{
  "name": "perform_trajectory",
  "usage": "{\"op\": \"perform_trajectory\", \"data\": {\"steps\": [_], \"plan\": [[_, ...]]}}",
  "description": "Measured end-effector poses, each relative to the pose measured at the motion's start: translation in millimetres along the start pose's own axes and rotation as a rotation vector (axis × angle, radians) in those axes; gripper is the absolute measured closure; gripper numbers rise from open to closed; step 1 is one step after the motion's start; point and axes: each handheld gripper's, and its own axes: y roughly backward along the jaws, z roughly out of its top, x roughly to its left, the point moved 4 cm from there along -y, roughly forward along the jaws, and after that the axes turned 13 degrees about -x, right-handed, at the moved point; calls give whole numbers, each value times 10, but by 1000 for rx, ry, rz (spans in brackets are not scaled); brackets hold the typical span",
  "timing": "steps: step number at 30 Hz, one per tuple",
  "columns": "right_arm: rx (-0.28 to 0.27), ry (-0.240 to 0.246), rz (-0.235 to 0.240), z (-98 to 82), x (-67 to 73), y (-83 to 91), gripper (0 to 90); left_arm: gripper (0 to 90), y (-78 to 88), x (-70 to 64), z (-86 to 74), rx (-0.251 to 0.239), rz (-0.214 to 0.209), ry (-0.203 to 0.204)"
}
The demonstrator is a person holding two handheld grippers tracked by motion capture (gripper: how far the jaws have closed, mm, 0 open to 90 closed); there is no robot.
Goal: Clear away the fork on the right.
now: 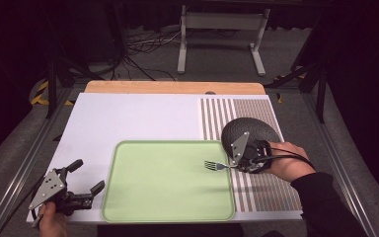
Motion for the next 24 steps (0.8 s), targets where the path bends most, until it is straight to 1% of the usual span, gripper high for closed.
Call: {"op": "perform_trajectory", "data": {"steps": [1,3,7,8,12,13,14,15,17,18,19,21,24], "plan": [[0,0,0,0,0,0,779,1,1,0,1,0,-1,0],[-1,-1,3,78,-9,-34,779,1,2,2,1,1,-1,0],[5,14,7,164,-14,-70,779,1,-1,1,2,-1,-2,0],[3,23,8,196,-24,-82,779,1,-1,1,2,-1,-2,0],[-10,26,3,287,-42,-111,779,1,2,3,2,1,-2,0],[-10,26,3,287,-42,-111,779,2,2,3,2,1,-2,0],[-21,7,7,331,-47,-138,779,1,2,4,1,2,-2,0],[-21,7,7,331,-47,-138,779,1,3,4,1,2,-2,0],[-9,-17,-1,381,-49,-185,779,1,3,3,2,-1,-1,3],[-9,-17,-1,381,-49,-185,779,1,3,4,2,-1,-1,3],[-14,-30,-2,400,-49,-201,779,1,1,5,1,-3,2,4],[-30,-71,-18,439,-60,-226,779,1,1,6,-1,-1,0,4],[-62,-145,-27,485,-67,-253,778,1,-1,1,-2,-3,1,9]]}}
